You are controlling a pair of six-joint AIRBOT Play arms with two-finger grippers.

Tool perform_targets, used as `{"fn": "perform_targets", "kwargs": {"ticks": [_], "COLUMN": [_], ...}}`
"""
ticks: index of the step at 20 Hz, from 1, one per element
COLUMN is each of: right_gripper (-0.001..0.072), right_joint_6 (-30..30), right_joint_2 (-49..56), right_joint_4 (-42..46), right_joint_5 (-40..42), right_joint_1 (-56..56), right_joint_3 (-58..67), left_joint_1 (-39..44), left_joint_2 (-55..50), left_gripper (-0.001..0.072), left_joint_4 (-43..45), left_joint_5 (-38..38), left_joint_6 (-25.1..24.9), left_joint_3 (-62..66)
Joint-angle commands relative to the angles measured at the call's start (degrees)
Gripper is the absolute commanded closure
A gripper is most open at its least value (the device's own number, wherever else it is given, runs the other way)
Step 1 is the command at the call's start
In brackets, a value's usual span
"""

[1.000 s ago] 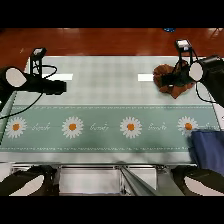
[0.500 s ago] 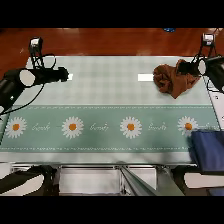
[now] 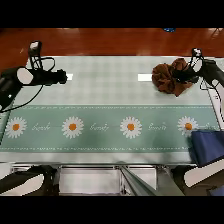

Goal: Fold the shirts.

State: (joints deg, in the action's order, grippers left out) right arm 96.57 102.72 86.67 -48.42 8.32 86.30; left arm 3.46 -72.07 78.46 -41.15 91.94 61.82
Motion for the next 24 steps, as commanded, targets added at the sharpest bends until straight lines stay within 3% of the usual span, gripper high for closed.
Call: {"fn": "perform_targets", "kwargs": {"ticks": [1,7,15,18,21,24], "right_gripper": [0.0686,0.0687,0.0687,0.0687,0.0687,0.0687], "right_joint_6": [-8.68,-15.19,-16.94,-18.97,-19.12,-19.06], "right_joint_2": [-4.20,-22.05,-33.59,-35.63,-36.04,-35.98], "right_joint_4": [-5.53,-19.43,-32.37,-41.22,-46.84,-45.24], "right_joint_5": [-6.82,-9.70,-12.24,-16.55,-26.29,-30.08], "right_joint_1": [0.02,0.02,0.02,0.02,-0.83,-10.67], "right_joint_3": [5.42,17.20,33.38,33.38,32.41,25.14], "left_joint_1": [-5.55,-12.24,-11.30,-11.45,-13.00,-15.76], "left_joint_2": [4.28,22.25,46.29,49.48,49.51,49.57], "left_gripper": [0.0200,0.0201,0.0200,0.0201,0.0201,0.0201], "left_joint_4": [-0.20,-1.16,-9.53,-9.35,-7.65,-7.50], "left_joint_5": [-11.54,-22.67,-22.25,-21.46,-20.44,-20.46], "left_joint_6": [-0.09,-2.43,-2.75,-2.80,-1.31,-1.44], "left_joint_3": [4.55,2.99,-21.66,-25.27,-24.94,-24.94]}}
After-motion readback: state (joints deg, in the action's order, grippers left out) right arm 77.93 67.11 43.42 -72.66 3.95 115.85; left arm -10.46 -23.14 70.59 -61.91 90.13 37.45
